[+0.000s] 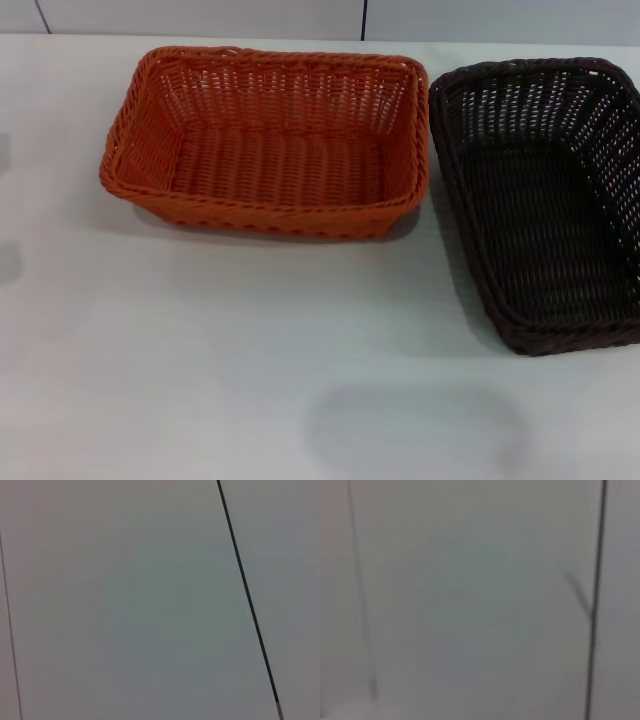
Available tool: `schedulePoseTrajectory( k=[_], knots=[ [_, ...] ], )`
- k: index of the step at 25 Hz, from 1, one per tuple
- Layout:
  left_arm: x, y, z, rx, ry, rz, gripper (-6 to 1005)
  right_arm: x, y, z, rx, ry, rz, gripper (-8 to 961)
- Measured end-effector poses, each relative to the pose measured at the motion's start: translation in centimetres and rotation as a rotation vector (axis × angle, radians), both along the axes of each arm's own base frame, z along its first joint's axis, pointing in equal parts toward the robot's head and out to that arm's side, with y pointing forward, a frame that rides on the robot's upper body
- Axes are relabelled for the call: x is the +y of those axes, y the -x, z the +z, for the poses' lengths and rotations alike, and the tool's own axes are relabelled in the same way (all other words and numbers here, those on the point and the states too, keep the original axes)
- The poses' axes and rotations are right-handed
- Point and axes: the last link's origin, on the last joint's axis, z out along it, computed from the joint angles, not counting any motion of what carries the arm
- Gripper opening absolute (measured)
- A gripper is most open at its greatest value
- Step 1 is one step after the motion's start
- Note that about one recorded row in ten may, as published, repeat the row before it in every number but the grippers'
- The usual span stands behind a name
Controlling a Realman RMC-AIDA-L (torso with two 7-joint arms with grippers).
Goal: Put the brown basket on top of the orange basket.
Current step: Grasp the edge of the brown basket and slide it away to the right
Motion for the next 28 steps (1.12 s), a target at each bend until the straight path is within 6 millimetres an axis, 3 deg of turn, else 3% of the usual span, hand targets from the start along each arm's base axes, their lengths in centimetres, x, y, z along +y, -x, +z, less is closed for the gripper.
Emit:
schedulePoseTrajectory(
  k=[8,12,23,28],
  knots=[
    [0.1,0.1,-0.1,0.001,0.012,0.009,629,-1.0,-0.3,2.2,-0.072,0.263,-0.044,709],
    [0.3,0.2,-0.3,-0.005,0.024,0.021,628,-1.8,-1.1,2.7,-0.204,0.37,-0.058,708],
    [0.4,0.7,-0.3,-0.016,0.031,0.049,628,-4.0,-3.3,-0.5,-0.509,0.689,-0.059,706],
    [0.6,1.0,-0.2,-0.032,0.029,0.072,628,-4.6,-3.9,-0.9,-0.607,0.724,-0.053,705]
  ],
)
